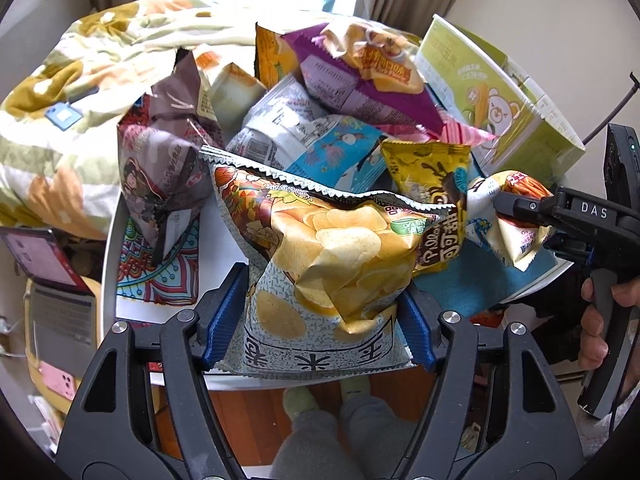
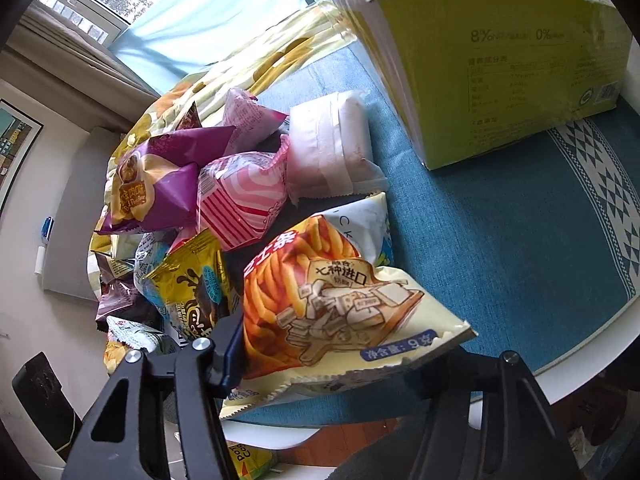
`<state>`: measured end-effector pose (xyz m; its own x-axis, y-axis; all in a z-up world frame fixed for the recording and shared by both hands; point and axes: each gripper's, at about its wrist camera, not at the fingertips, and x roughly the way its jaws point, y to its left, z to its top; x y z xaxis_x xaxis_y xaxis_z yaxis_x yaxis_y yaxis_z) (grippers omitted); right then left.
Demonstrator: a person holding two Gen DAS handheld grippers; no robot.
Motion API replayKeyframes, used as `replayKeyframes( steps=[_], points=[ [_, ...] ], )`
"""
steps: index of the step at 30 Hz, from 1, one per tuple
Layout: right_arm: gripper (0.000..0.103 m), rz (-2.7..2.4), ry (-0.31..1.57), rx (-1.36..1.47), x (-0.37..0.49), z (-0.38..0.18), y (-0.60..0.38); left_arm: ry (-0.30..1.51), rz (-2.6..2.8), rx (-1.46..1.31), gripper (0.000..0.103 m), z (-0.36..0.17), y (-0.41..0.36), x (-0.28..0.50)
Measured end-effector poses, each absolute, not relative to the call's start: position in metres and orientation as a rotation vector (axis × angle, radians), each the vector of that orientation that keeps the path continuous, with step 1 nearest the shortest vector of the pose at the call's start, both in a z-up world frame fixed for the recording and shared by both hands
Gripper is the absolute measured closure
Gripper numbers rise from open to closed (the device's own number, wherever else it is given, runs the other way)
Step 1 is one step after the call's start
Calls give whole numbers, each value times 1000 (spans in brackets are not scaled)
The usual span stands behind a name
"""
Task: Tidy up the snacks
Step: 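Grasp the potato chip bag with the left tool while the right tool grasps the orange snack bag, then carry both bags over the yellow box and open both tools to drop them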
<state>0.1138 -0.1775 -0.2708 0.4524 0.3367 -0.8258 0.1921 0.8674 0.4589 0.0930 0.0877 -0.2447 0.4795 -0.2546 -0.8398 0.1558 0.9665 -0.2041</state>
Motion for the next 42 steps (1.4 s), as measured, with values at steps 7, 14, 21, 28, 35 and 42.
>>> replayKeyframes(
  steps=[7, 14, 21, 28, 35, 42],
  points=[
    [47, 70, 1060, 493, 100, -239, -186, 1009, -277, -91, 36, -208, 78, 84],
    [47, 86, 989, 428, 83, -181, -193, 917, -315, -74, 36, -152, 57, 91],
    [47, 66, 857, 323, 99, -117, -216, 813, -370, -53, 36, -95, 13, 134],
    [47, 33, 778, 213, 142, -84, -266, 745, -357, -30, 36, -63, -64, 201],
    [47, 29, 759, 149, 196, -82, -329, 804, -348, -27, 35, -73, -164, 294],
    [47, 75, 819, 152, 251, -99, -388, 946, -309, -15, 35, -108, -253, 381]
  ],
)
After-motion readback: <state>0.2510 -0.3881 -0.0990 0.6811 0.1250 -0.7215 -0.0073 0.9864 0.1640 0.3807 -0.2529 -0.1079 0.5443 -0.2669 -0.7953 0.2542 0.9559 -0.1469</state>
